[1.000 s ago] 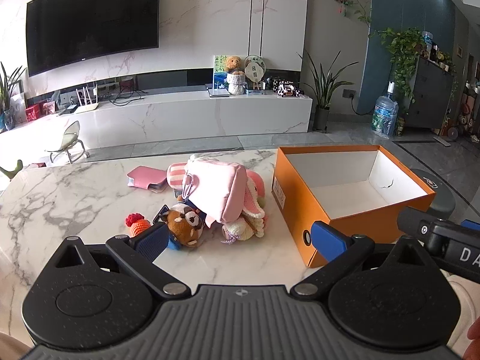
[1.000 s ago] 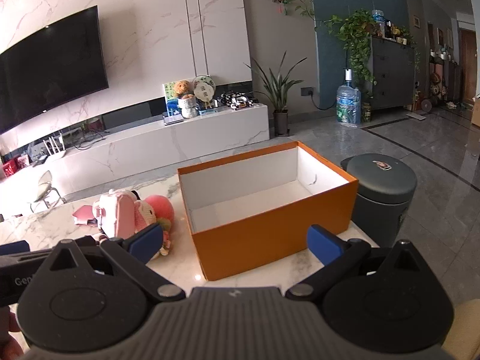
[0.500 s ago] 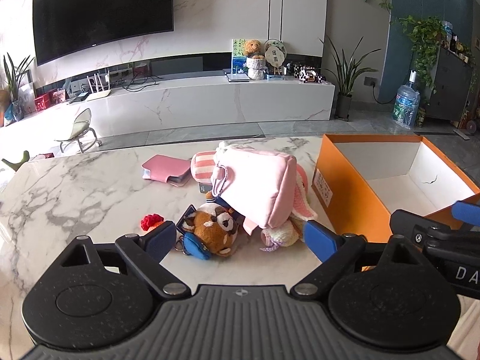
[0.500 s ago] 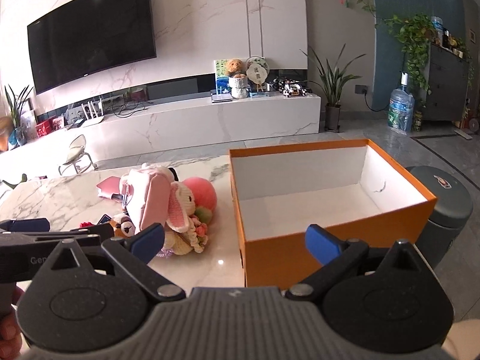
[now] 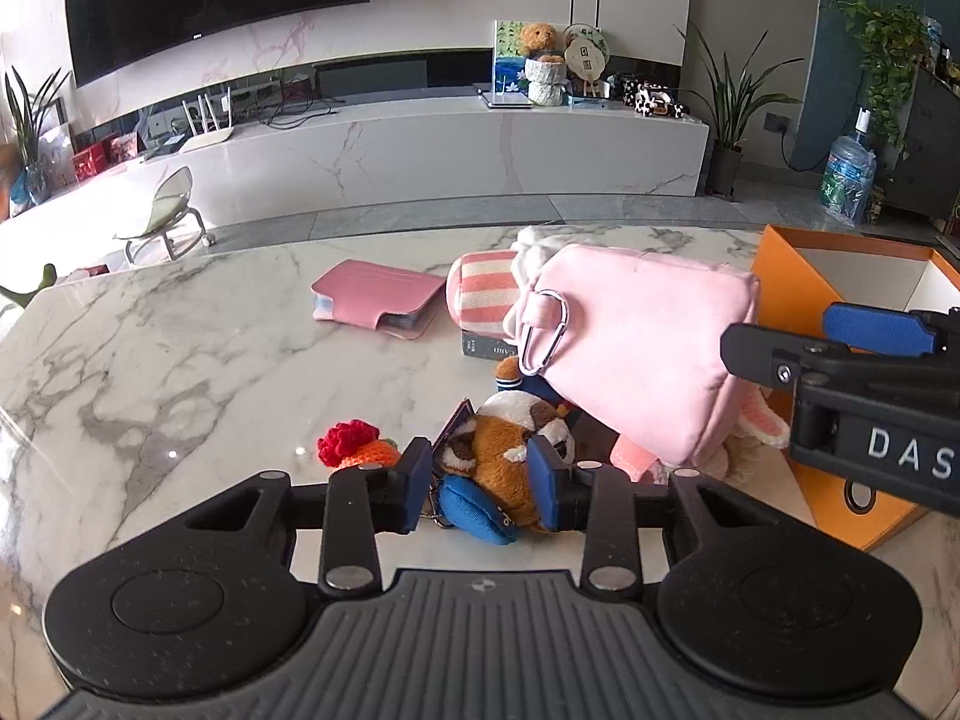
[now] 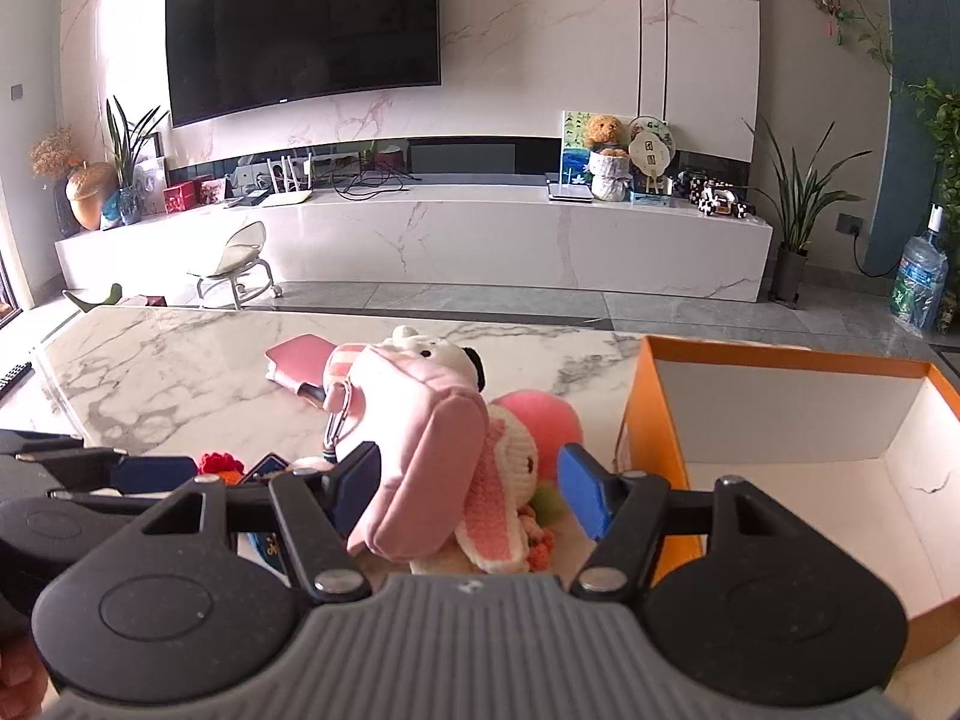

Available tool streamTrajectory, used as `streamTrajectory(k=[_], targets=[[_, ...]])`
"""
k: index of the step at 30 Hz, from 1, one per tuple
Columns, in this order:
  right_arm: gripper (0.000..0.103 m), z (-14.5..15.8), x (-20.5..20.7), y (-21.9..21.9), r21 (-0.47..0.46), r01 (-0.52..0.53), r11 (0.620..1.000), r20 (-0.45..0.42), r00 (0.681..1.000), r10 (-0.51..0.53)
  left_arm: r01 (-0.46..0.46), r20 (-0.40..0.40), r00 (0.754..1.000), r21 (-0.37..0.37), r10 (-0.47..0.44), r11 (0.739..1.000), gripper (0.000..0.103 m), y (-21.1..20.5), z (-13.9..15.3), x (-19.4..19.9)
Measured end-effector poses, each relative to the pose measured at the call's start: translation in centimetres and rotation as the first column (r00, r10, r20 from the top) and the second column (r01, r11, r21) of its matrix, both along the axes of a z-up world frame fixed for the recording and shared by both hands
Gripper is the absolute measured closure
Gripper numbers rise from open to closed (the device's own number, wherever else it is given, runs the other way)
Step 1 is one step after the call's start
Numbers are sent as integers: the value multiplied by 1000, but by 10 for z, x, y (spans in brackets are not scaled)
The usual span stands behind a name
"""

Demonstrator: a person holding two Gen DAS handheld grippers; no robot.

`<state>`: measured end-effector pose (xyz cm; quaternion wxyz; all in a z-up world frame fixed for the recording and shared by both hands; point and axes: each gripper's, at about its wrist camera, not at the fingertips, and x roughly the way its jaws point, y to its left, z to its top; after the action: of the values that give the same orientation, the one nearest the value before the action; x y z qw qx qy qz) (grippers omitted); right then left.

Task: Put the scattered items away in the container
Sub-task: 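Grasp the pink bag with the left tool while the right tool grasps the crocheted bunny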

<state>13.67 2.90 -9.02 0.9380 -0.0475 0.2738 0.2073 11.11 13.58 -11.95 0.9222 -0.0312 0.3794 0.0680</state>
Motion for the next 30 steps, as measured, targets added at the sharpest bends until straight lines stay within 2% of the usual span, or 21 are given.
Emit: streamTrajectory(k=[2,5,6,8,11,16,22,25,27,29,30], targets=[[35,-2,9,8,5,-16,1000,2,1000,16,0,-7,1000,-10,0,1000,70,3,-3,4],[37,-6,18,19,5,-32,999,8,999,32,2,-11,1000,-15,-2,1000,70,3,-5,8],[40,-7,20,22,-1,-35,999,8,999,35,-1,-12,1000,-17,1,1000,70,4,-6,9],[58,-10,22,27,-20,-33,999,8,999,33,-8,-16,1000,-21,8,1000,70,5,-7,10],[62,-11,15,26,-27,-41,999,16,999,41,-14,-21,1000,-32,13,999,70,5,-6,5],[67,-16,-9,19,-41,-54,998,-21,998,53,-1,-33,999,-47,0,999,70,-2,-3,-11],[69,-29,-48,11,-102,-64,993,-61,996,58,14,-48,999,-66,-17,998,69,-10,-1,-30],[69,-35,-62,11,-144,-80,986,-71,995,70,21,-55,998,-75,-25,997,64,-14,1,-39],[70,-38,-70,12,-169,-98,981,-87,993,84,25,-57,998,-80,-30,997,47,-16,2,-44],[69,-42,-77,12,-184,-110,977,-103,990,92,29,-53,998,-88,-34,996,40,-18,3,-48],[69,-43,-81,13,-193,-114,974,-100,990,96,32,-52,998,-93,-37,995,40,-19,4,-50]])
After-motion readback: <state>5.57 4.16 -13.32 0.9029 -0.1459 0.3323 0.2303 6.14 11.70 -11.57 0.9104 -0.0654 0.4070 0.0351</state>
